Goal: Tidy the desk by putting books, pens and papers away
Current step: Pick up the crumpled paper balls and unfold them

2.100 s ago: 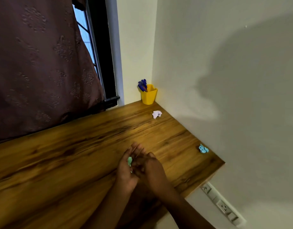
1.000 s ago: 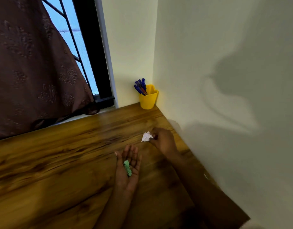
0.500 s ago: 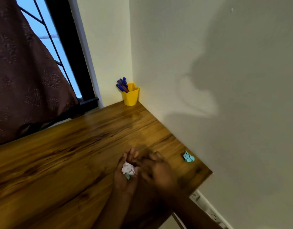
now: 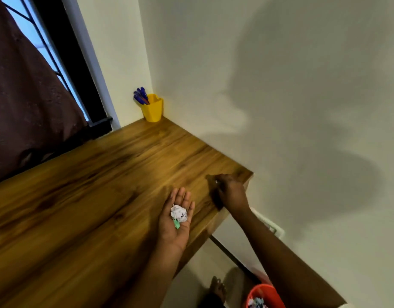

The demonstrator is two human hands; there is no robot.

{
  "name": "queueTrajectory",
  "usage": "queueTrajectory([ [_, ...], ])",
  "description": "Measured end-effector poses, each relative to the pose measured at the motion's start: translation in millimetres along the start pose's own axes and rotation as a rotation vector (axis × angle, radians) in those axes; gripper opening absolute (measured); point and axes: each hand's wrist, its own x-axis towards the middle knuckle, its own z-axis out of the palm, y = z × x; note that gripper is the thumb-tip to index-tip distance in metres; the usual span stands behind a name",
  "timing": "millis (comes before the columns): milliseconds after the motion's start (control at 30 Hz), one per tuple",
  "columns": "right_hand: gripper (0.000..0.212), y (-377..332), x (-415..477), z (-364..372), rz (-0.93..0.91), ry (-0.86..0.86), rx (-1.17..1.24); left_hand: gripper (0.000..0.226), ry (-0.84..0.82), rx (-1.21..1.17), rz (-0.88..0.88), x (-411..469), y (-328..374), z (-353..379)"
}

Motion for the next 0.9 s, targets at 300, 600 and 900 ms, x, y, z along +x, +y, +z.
queueTrajectory([
  [300, 0.022, -48.1, -199.8, -38.3, 0.57, 0.373, 1.223, 0.049, -0.116, 0.414, -0.25, -52.2, -123.8, -31.9],
  [600, 0.02, 79.3, -297.4, -13.5, 1.117, 0.624, 1.33, 0.044, 0.076, 0.688, -0.575, -99.5, -266.9, -84.1],
  [900, 0.034, 258.6, -324.9, 41.5, 1.36, 0.432, 1.247, 0.081, 0.186, 0.983, -0.654, -36.4, -417.2, -164.1],
])
